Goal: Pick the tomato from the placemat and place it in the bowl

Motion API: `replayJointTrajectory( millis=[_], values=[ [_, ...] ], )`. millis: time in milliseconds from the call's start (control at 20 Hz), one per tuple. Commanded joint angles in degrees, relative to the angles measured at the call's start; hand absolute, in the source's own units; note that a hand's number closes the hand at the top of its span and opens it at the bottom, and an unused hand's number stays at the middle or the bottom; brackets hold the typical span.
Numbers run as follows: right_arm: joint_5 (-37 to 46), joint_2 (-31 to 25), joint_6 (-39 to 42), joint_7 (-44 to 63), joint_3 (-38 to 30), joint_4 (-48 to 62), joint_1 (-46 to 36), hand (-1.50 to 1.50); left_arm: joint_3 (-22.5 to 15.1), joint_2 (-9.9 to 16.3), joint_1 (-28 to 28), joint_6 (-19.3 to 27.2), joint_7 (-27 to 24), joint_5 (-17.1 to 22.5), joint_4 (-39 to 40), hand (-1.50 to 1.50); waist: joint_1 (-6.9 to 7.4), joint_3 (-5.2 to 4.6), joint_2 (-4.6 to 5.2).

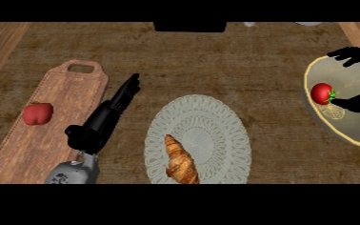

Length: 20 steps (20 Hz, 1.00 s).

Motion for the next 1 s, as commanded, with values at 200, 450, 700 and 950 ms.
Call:
replayJointTrajectory(
  millis=[200,450,700,950],
  values=[
    [-6.0,1.7,-3.2,-2.7,-8.2,10.0,-7.1,-1.50,1.1,0.0,-0.2,0.0,1.6,0.3,-0.9,0.00,-0.68,-0.02,-0.17],
    [-14.7,-3.1,1.3,0.6,-18.0,16.6,-11.6,-1.50,1.9,0.6,0.2,-0.8,0.7,0.9,-0.8,0.00,-0.57,-0.02,-0.15],
    [-17.9,-13.6,7.0,-4.4,-24.0,28.9,-11.6,-1.50,2.6,-0.1,-3.1,-0.6,-0.2,0.6,2.6,0.00,-0.58,0.09,0.32],
    [-18.2,-17.3,4.2,-12.0,-27.6,39.3,-8.8,-1.50,-0.1,-1.0,-1.0,-0.1,1.9,-0.8,-1.0,0.00,0.59,0.30,0.62]
  ],
)
